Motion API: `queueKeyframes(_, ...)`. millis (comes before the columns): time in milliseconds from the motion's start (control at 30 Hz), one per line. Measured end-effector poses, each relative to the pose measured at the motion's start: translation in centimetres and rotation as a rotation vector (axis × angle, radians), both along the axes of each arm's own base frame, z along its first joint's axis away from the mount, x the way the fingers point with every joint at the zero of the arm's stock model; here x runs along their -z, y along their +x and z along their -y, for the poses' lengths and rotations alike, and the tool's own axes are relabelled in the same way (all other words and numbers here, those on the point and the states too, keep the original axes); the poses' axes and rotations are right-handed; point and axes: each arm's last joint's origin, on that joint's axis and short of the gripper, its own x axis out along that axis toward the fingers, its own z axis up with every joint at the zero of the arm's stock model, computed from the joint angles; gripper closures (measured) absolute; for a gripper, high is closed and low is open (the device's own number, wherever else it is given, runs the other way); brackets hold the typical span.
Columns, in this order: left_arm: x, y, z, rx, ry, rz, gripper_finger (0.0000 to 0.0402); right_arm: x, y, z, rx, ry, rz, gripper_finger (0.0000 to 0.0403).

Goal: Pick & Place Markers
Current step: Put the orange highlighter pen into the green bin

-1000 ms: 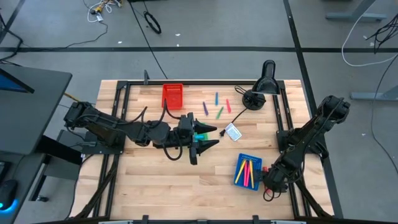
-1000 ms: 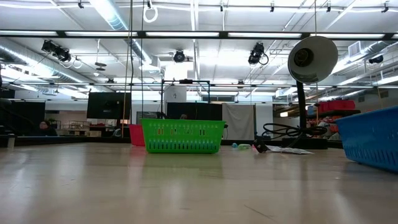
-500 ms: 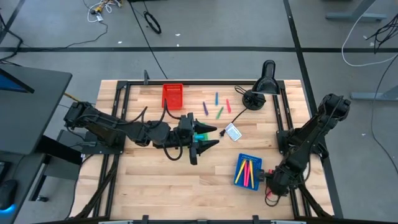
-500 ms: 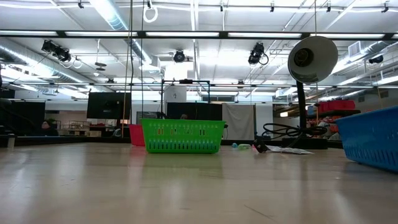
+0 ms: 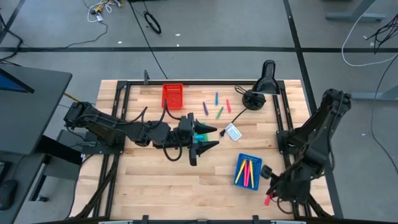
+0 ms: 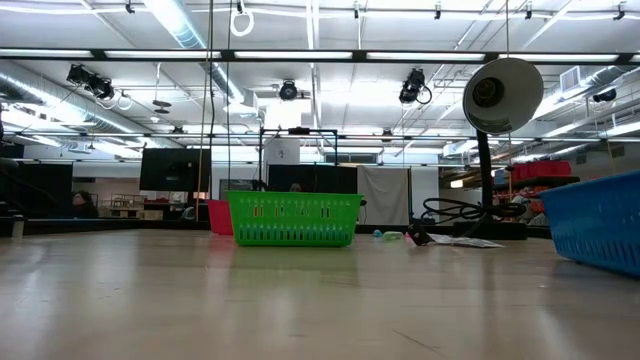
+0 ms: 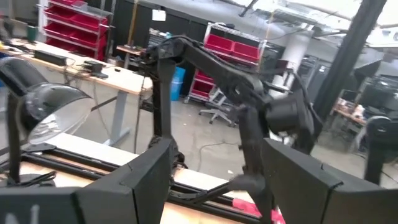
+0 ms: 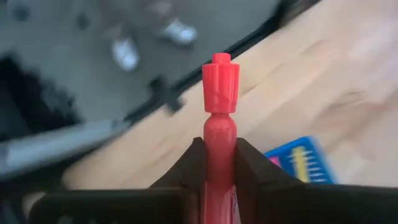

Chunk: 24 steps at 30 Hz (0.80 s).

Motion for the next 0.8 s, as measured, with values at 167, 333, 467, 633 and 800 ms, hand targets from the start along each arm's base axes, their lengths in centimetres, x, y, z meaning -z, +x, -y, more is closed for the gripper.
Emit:
queueKeyframes(167, 0.0, 0.0, 0.1, 0.025, 0.003, 0.0, 0.0152, -2.9, 1.0, 0.2, 0.196, 0.07, 0.093, 0.0358)
queueKeyframes(333, 0.0, 0.0, 0.1, 0.03, 0.005, 0.0, 0.0152, -4.0, 2.1, 0.8, 0.428, 0.106, 0.174, 0.0358)
queueKeyframes(467, 0.0, 0.0, 0.1, 0.031, 0.006, 0.0, 0.0152, -4.6, 3.2, 1.2, 0.607, 0.203, 0.237, 0.0358)
queueKeyframes(633, 0.0, 0.0, 0.1, 0.031, 0.006, 0.0, 0.0152, -5.9, 4.4, 1.4, 0.758, 0.322, 0.371, 0.0358)
queueKeyframes(800, 0.0, 0.0, 0.1, 0.039, 0.007, 0.0, 0.0152, -7.1, 5.5, 1.9, 0.89, 0.414, 0.501, 0.0358)
